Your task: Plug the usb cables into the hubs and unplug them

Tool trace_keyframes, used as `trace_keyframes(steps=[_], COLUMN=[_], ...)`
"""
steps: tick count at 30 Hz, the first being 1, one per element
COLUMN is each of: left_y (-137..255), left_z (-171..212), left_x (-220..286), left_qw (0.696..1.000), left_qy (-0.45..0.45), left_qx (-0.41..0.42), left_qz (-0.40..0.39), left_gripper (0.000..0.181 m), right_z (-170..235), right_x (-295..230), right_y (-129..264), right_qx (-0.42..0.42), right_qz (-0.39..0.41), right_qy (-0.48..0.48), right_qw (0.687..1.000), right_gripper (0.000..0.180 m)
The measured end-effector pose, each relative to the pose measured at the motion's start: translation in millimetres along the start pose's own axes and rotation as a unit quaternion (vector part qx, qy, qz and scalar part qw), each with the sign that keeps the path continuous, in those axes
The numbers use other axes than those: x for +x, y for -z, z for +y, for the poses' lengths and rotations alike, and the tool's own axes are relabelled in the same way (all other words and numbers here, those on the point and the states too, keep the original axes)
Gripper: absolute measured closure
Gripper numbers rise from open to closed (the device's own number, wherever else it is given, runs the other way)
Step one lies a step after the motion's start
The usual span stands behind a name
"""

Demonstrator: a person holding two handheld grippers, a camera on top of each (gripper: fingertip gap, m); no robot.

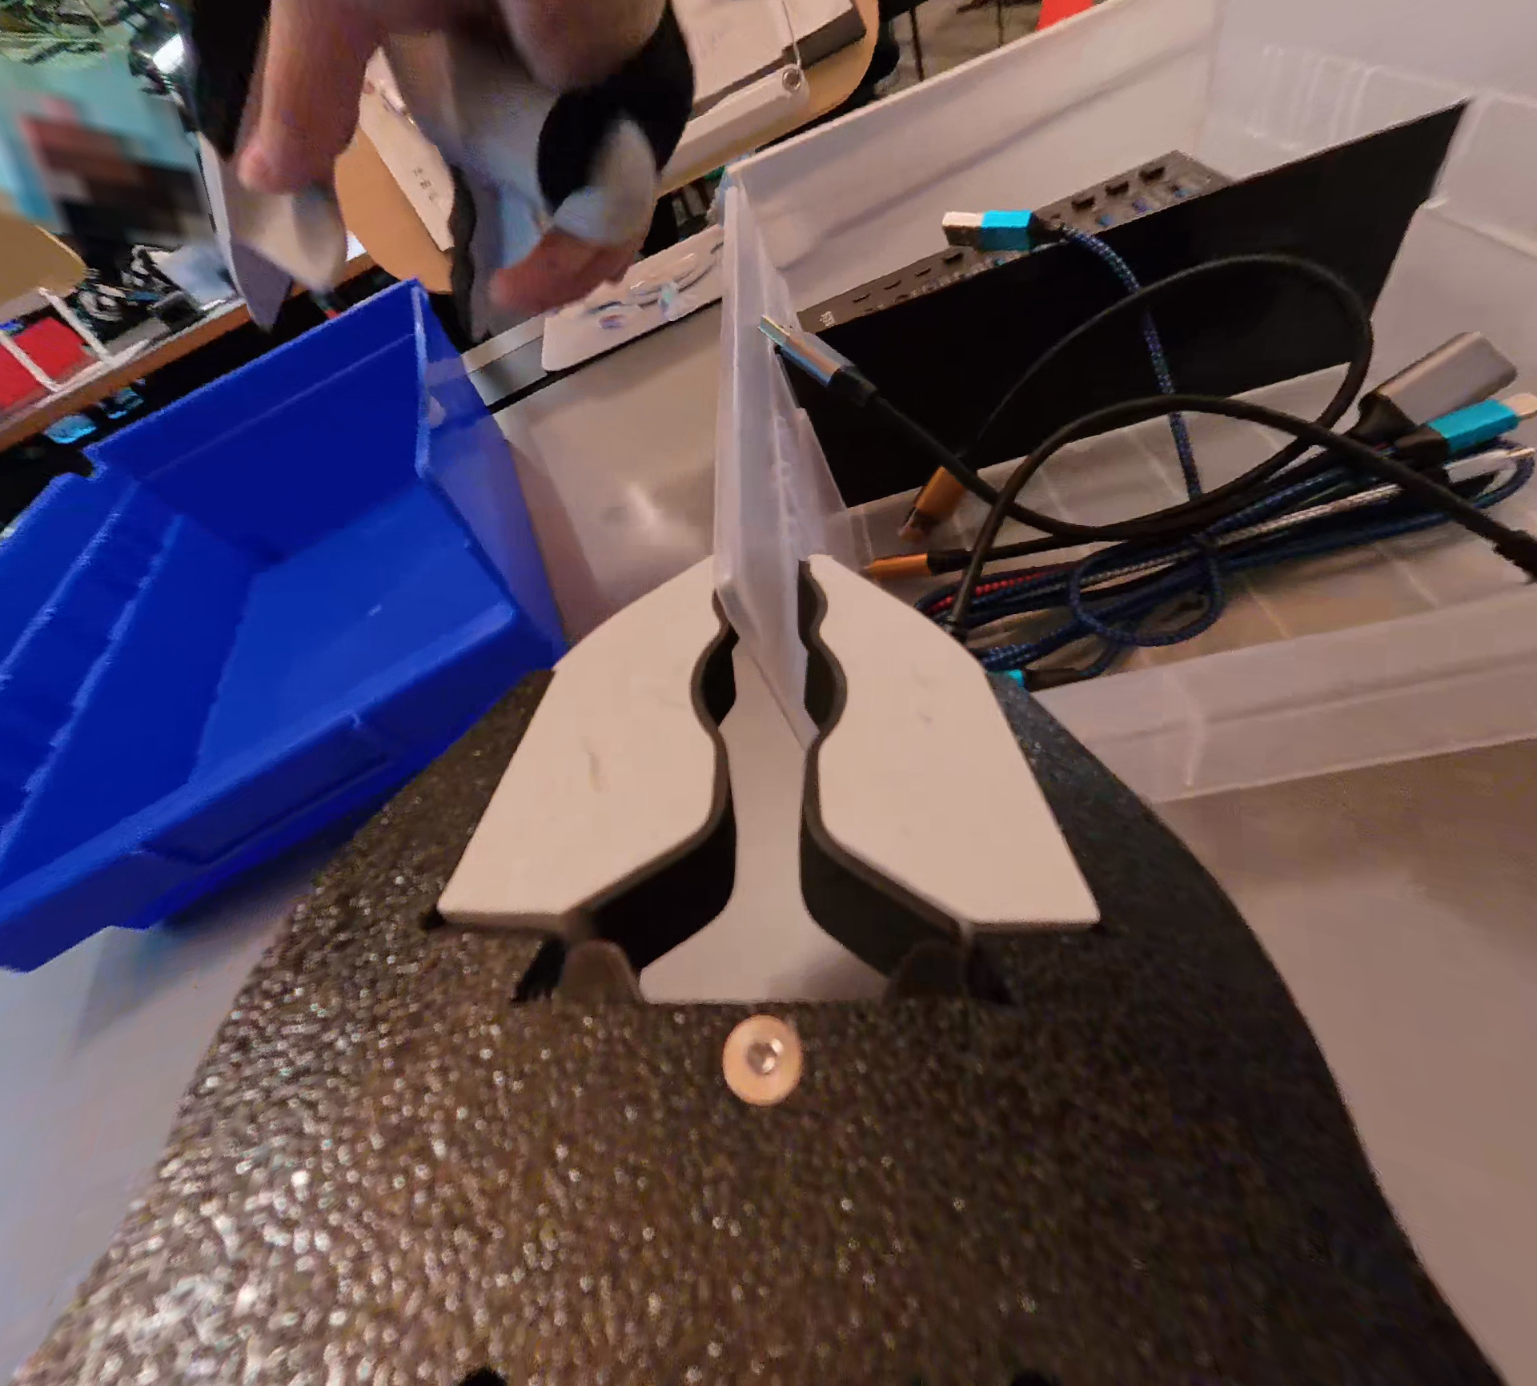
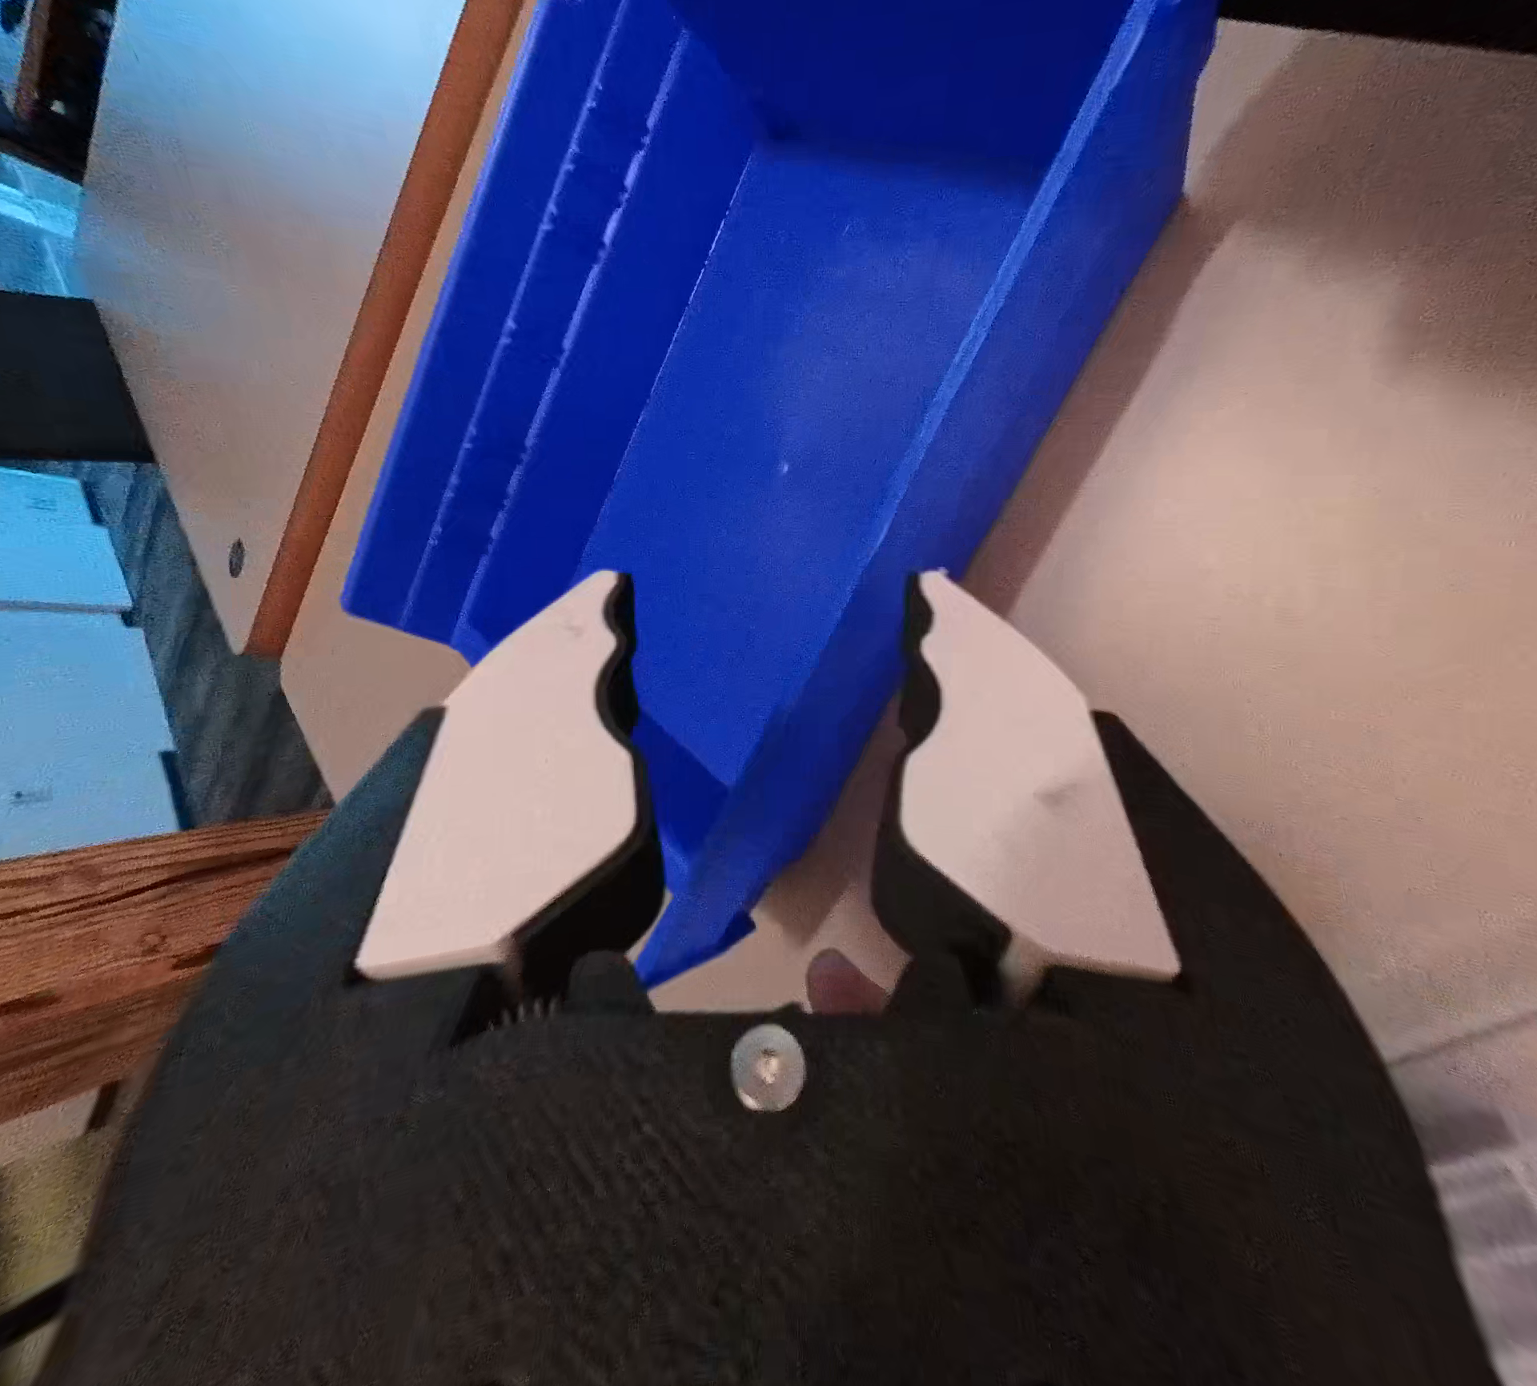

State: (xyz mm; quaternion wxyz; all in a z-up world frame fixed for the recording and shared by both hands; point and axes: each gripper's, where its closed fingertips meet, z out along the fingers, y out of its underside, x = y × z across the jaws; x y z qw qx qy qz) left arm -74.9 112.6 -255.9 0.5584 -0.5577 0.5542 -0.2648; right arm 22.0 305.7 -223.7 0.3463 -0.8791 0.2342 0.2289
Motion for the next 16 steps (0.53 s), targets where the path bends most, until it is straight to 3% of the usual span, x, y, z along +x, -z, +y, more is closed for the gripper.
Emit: trace_keyframes(steps=[1, 6, 10, 16], left_y=[0.1, 0.7, 1.3, 3.1], left_z=[0.4, 1.7, 3.0, 7.4], left_x=[0.5, -1.1, -4.0, -14.9], left_qw=[1.0, 1.0, 1.0, 1.0], left_qy=[0.007, -0.002, -0.012, -0.008], left_qx=[0.006, 0.011, 0.013, 0.01], left_qz=[0.007, 0.009, 0.008, 0.001], left_gripper=[0.17, 0.17, 0.17, 0.17], right_z=[1.5, 23.8, 23.8, 9.3], right_x=[1.3, 21.6, 30.0, 25.0], right_y=[-9.8, -36.2, -39.4, -25.7], right_qx=[-0.005, -0.044, -0.023, -0.018], right_qz=[0.001, 0.058, 0.09, 0.103], right_qy=[-0.01, -0.004, -0.013, 0.08], right_qw=[1.0, 0.997, 0.996, 0.991], right_gripper=[0.132, 0.137, 0.155, 0.164])
